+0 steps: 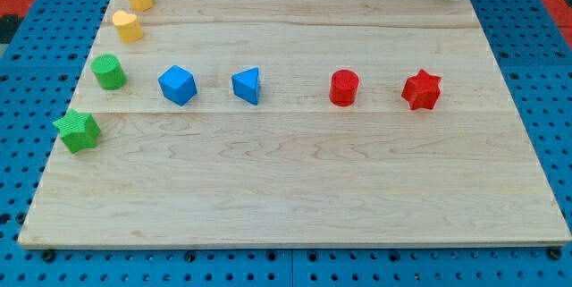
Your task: Push the blue cube below the blue triangle
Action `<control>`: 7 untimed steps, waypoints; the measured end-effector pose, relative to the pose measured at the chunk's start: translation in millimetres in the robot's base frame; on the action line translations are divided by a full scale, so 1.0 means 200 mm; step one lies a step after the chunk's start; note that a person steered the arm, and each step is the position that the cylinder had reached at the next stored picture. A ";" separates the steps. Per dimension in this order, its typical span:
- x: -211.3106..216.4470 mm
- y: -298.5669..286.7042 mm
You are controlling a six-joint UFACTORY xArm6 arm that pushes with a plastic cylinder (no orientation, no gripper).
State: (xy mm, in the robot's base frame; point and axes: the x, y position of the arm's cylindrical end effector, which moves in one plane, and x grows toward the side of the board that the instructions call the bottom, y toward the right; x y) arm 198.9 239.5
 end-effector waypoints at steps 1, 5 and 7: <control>-0.03 -0.11; 0.45 -0.22; 0.65 -0.56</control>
State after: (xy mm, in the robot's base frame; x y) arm 328.0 127.4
